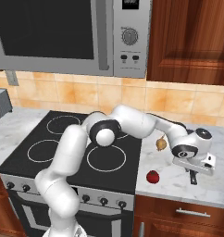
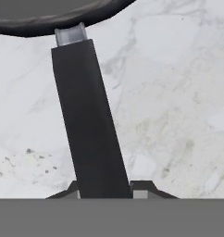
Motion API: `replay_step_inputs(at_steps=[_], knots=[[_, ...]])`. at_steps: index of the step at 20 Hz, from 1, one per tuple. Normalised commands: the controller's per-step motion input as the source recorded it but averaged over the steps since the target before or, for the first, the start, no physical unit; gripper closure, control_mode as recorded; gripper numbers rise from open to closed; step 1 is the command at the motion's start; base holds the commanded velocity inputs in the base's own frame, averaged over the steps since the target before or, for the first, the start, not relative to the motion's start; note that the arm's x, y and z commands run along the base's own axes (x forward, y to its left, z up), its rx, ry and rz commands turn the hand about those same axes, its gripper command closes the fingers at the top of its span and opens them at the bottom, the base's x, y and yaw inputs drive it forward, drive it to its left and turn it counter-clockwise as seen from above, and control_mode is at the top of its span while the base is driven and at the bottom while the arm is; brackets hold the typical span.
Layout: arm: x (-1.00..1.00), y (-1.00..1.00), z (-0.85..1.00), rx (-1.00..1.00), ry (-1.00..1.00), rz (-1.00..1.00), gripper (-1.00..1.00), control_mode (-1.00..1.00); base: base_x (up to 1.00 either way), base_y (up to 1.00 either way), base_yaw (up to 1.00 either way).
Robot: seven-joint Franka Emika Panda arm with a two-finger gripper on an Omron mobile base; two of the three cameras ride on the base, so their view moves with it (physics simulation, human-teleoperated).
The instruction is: Place the pan on the rear left burner on the stove. Then place the tomato and the onion in the pan and turn on the rear left burner.
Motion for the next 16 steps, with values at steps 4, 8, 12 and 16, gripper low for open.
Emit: replay_step_inputs(at_steps=[4,8,12,16], knots=[[0.00,0.00,0.16,0.00,-0.11,0.00,1.00,-1.00,0.00,0.00,0.00],[0.00,0.00,0.31,0.00,-0.06,0.00,1.00,-1.00,0.00,0.00,0.00],[-0.12,0.00,0.48,-0.03,-0.04,0.00,1.00,-1.00,0.00,0.00,0.00],[-0.20,0.01,0.48,-0.06,-0.01,0.00,1.00,-1.00,0.00,0.00,0.00]])
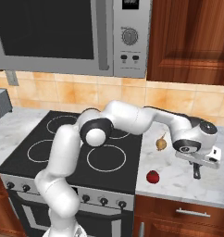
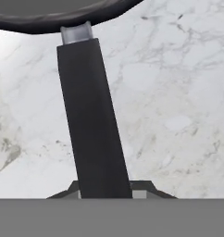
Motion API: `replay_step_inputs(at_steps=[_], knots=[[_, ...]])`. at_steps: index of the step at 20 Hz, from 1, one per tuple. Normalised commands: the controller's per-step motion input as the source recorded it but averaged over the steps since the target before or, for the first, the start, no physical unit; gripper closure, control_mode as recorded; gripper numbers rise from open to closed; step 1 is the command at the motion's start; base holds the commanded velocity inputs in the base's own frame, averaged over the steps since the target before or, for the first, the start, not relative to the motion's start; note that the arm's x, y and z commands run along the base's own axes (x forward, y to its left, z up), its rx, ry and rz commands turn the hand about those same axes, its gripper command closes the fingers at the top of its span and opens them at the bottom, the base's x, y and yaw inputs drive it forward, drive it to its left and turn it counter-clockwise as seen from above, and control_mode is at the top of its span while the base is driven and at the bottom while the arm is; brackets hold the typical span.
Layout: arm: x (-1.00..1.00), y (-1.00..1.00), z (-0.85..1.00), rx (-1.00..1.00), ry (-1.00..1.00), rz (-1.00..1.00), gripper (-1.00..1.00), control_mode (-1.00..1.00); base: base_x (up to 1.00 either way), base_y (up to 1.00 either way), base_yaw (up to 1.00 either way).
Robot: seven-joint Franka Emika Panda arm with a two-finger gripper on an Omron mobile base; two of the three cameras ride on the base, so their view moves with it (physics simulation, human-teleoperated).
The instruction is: Place the pan on the rear left burner on the stove. Then place the tomato and the onion in the pan and turn on the rear left burner.
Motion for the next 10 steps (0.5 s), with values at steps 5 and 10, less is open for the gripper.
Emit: replay_step_inputs(at_steps=[5,10], knots=[[-0.16,0.21,0.50,-0.02,0.00,0.00,1.00,-1.00,0.00,0.00,0.00],[-0.16,0.47,0.47,0.00,0.00,0.01,1.00,-1.00,0.00,0.00,0.00]])
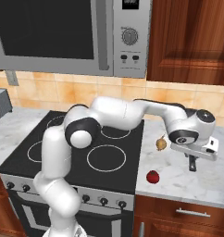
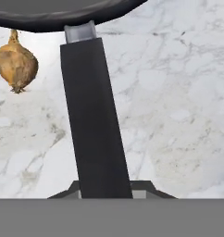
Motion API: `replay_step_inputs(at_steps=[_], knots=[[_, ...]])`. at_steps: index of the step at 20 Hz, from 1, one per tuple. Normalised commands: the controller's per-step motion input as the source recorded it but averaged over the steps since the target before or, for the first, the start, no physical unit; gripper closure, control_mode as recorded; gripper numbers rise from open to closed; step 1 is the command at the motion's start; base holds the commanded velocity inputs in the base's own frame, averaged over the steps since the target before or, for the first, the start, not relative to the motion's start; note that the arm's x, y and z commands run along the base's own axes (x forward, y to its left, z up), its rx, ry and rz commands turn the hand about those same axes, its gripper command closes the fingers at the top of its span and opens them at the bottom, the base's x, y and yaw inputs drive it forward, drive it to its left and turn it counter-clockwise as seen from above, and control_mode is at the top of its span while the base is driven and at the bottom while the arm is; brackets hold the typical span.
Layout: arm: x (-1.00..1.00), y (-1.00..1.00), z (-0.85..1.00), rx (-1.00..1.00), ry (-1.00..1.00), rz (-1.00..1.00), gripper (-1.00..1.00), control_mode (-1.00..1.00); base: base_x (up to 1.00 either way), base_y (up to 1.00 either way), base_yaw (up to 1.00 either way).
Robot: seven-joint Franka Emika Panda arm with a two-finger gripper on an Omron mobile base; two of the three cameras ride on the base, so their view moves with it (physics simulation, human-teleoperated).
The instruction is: Place the pan on the rear left burner on the stove. Then place the tomato and the onion in the pan and turn on the rear left burner.
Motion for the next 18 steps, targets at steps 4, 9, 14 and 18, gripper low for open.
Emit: replay_step_inputs(at_steps=[4,9,14,18], knots=[[-0.08,0.56,0.31,0.00,0.00,0.01,1.00,-1.00,0.00,0.00,0.00],[0.00,0.69,0.11,0.00,0.00,0.05,1.00,-1.00,0.00,0.00,0.00],[0.00,0.72,0.00,0.00,0.00,0.06,1.00,-1.00,0.00,0.00,0.00],[0.00,0.68,0.00,0.00,0.00,0.08,1.00,-1.00,0.00,0.00,0.00]])
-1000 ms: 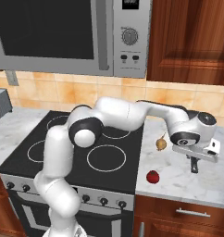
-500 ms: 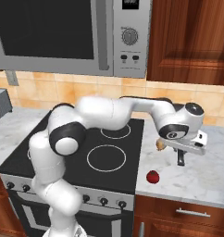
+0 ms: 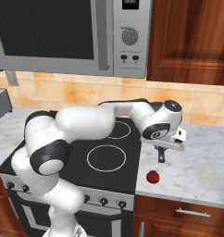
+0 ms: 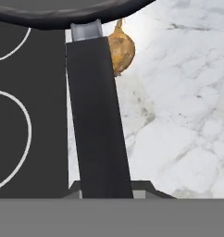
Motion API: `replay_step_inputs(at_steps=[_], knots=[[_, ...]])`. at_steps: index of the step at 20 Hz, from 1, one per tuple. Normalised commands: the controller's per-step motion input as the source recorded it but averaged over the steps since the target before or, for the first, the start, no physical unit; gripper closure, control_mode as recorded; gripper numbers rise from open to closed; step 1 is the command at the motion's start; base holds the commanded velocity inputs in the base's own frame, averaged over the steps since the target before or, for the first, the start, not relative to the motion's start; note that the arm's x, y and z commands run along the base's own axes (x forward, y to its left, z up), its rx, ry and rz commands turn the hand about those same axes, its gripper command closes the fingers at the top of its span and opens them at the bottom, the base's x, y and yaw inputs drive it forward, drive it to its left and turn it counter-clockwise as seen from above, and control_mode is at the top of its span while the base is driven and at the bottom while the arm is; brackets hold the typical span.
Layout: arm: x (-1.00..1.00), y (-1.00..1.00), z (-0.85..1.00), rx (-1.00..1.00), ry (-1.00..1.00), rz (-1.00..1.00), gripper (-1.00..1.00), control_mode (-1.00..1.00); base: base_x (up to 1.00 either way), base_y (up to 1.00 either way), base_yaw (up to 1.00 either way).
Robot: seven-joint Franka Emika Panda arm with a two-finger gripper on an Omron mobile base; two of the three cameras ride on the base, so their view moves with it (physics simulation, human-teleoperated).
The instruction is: Place the pan on the rear left burner on the stove. Then place the tomato and the onion in the pan and turn on the rear left burner.
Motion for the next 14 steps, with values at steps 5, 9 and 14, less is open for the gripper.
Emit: replay_step_inputs(at_steps=[5,9,14], knots=[[0.00,0.72,0.00,-0.03,0.00,0.11,1.00,-1.00,0.00,0.00,0.00],[0.00,0.73,0.00,-0.03,0.00,0.12,1.00,-1.00,0.00,0.00,0.00],[0.00,0.72,0.00,-0.02,0.00,0.15,1.00,-1.00,0.00,0.00,0.00]])
